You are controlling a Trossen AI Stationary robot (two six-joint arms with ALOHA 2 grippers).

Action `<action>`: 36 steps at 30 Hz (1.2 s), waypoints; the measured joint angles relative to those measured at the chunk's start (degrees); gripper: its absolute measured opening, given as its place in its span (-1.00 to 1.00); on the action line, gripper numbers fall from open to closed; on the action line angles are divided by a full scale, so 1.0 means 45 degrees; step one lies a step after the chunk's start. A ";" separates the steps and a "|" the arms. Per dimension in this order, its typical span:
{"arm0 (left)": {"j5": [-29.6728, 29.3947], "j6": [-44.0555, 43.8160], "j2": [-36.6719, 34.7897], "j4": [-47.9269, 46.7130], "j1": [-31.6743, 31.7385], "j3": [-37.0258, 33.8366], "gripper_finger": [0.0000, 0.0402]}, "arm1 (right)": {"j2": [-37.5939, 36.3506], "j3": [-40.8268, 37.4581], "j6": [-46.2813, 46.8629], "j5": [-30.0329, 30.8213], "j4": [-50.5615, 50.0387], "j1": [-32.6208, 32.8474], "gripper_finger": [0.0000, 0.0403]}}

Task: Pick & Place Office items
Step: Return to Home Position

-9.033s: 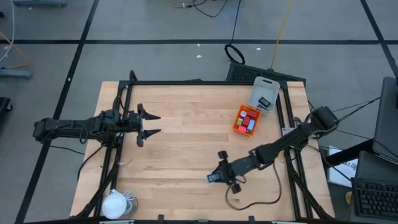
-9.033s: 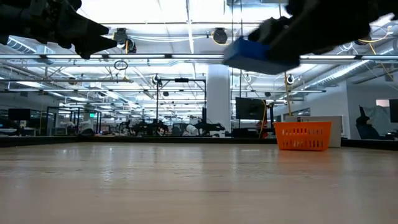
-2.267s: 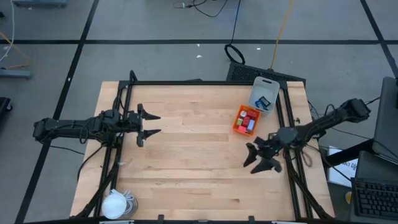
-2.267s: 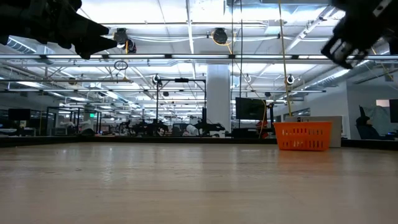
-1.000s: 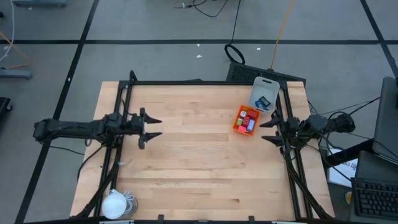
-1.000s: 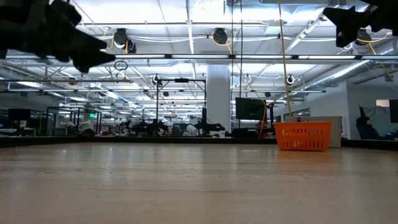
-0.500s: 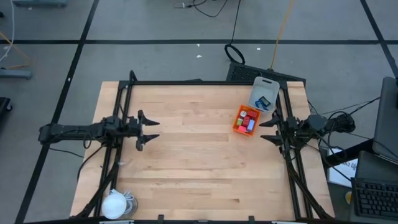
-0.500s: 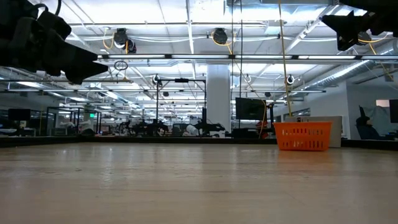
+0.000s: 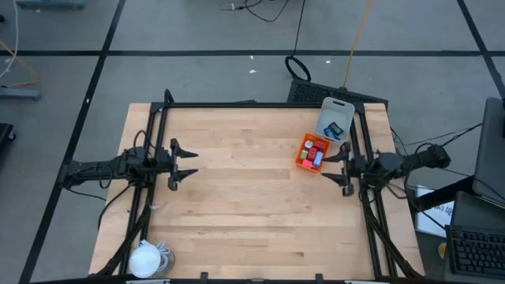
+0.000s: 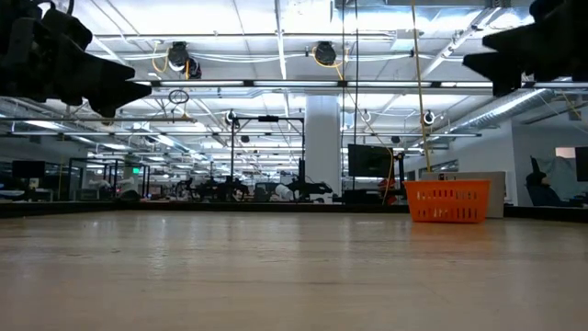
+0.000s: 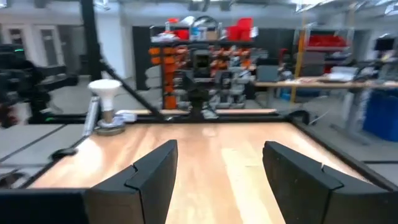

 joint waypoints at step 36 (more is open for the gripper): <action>-0.0010 -0.0044 0.0018 0.0092 0.0000 -0.0007 0.35 | 0.0733 -0.1978 -0.0348 0.0672 0.1272 -0.0005 0.13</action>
